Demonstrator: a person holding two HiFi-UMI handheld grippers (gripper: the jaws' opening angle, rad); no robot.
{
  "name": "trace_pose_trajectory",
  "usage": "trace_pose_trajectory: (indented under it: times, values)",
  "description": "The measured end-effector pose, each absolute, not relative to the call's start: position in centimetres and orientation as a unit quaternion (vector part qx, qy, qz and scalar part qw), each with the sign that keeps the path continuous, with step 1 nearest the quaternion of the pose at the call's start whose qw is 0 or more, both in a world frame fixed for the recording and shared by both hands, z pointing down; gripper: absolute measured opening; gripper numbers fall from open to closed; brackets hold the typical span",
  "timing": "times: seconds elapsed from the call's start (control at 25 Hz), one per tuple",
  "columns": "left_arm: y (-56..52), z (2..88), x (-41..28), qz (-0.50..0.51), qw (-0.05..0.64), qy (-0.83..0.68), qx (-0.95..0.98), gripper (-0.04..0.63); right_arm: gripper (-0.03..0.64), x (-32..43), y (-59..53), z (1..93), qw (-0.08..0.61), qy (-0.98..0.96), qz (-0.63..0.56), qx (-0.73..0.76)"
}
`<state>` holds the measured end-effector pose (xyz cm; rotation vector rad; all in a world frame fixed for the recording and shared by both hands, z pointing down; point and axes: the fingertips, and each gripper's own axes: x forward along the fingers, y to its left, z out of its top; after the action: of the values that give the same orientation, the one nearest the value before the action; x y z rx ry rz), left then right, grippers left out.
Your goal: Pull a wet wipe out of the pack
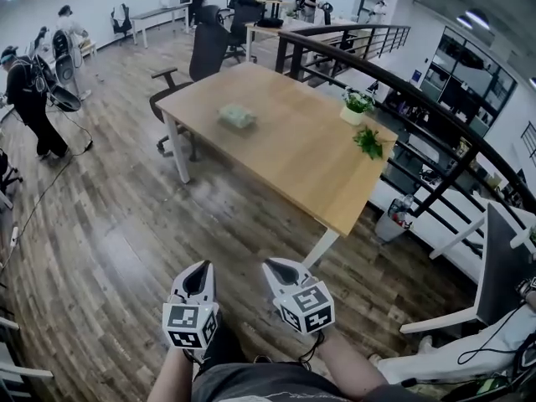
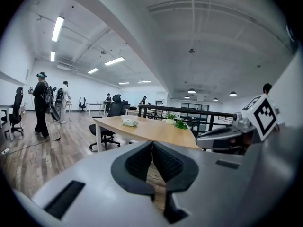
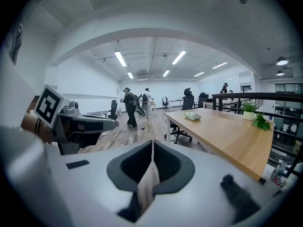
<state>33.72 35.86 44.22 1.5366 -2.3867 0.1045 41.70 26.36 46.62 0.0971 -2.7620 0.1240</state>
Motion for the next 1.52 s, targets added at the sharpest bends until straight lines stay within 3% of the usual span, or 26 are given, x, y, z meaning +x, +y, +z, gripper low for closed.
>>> trace_pose_trajectory:
  times: [0.88,1.52]
  values:
    - [28.0,43.4,4.2,0.028,0.147,-0.811,0.566,0.014,0.025,13.5,18.2,46.4,0.197,-0.976,0.031,0.091]
    - [18.1,46.3,-8.7,0.021,0.181,-0.799,0.573,0.012,0.025,1.8,7.0,49.8,0.203,-0.970,0.054,0.119]
